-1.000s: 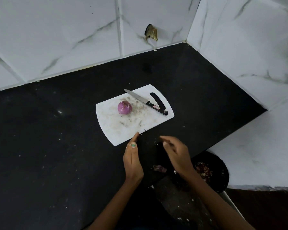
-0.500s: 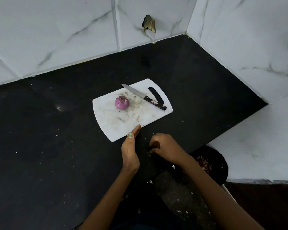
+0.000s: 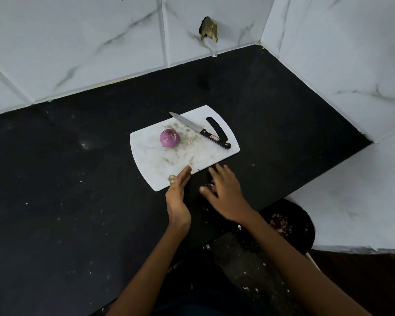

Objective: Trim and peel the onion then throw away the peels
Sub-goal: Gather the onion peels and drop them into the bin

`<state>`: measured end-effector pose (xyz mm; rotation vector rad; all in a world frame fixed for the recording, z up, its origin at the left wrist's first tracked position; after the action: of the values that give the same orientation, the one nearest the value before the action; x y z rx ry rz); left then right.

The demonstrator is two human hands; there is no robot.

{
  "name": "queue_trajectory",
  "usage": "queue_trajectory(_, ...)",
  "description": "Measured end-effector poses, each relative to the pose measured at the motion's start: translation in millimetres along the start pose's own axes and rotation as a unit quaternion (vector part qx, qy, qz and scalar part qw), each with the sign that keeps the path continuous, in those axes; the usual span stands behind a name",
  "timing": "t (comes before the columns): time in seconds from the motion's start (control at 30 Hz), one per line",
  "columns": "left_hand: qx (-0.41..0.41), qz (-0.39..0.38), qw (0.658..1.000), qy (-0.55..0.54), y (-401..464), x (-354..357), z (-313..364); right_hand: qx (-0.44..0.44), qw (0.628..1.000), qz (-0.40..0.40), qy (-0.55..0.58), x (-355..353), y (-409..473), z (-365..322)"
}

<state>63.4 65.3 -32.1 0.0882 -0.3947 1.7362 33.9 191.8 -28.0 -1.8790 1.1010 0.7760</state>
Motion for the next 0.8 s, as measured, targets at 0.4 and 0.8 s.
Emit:
queue_trajectory(0.4,-0.028,0.015,0.999,-0.031,1,-1,4,-0.169,0.961,0.152,-0.158,44,-40,-22)
queue_trajectory(0.8,-0.108,0.028,0.989,-0.094,1,3,11,0.02,0.97,0.148,0.193,-20,5,-22)
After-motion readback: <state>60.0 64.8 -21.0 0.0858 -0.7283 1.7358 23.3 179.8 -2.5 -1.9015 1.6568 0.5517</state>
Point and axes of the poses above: each hand's wrist, its own y-axis towards the middle knuckle, its own x-axis out of the palm, z = x × y, the point moved 2 cm from there along y, towards the middle knuckle, and after that the axes turned 8 degrees about -z, right-handed, at the moved point
